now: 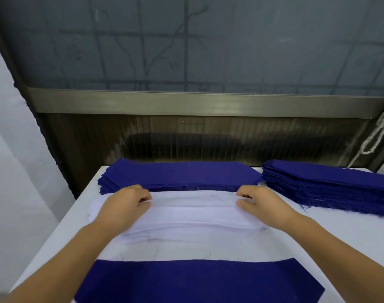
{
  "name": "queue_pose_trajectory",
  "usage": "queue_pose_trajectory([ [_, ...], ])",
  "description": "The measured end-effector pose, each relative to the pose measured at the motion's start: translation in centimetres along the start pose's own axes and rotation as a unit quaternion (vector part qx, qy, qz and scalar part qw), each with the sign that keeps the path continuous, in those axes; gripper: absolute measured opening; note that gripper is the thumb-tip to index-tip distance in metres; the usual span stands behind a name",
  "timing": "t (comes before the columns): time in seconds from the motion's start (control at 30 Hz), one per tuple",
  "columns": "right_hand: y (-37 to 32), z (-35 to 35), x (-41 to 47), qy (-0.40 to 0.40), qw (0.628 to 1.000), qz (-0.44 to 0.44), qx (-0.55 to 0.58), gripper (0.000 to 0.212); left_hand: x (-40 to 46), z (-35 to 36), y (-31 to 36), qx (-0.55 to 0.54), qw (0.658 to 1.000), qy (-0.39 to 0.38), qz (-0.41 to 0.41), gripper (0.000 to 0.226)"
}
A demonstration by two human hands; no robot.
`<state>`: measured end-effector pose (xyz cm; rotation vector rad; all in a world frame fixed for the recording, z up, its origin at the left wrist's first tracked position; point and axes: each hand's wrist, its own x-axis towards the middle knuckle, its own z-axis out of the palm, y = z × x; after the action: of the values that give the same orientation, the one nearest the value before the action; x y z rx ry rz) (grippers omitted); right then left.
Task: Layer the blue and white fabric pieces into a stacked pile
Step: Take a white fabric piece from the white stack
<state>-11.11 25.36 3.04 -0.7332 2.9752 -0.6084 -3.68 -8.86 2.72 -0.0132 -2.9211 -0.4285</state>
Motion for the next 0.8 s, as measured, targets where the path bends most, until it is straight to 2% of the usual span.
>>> queue_pose_trajectory([
  [0.1, 0.2, 0.0, -0.3, -0.003, 1.000, 0.011, 0.024, 0.009, -1.0, -1.3, -2.8, -0.009, 0.998, 0.007, -0.056, 0.022],
  [0.2, -0.2, -0.1, -0.5, -0.002, 0.999, 0.018, 0.035, 0.007, -1.7, -1.7, -3.3, -0.029, 0.998, 0.013, -0.054, 0.018],
  [0.4, -0.5, -1.2, -1.6, 0.097, 0.993, -0.001, 0.062, 0.006, -2.4, -2.4, -3.0, -0.058, 0.995, 0.065, -0.050, 0.015],
  [0.5, -0.5, -0.6, -2.2, 0.075, 0.995, 0.009, 0.058, 0.010, -2.7, -2.0, -2.3, -0.031, 0.997, 0.047, -0.053, 0.012],
  [0.7, 0.9, -0.4, -3.6, 0.020, 0.995, -0.038, 0.091, 0.010, -3.7, -2.4, -3.0, -0.105, 0.994, -0.023, -0.026, 0.008],
  [0.8, 0.8, -0.4, -3.5, 0.028, 0.993, 0.001, 0.118, 0.009, -3.7, -2.8, -2.9, -0.099, 0.994, -0.029, -0.023, 0.010],
])
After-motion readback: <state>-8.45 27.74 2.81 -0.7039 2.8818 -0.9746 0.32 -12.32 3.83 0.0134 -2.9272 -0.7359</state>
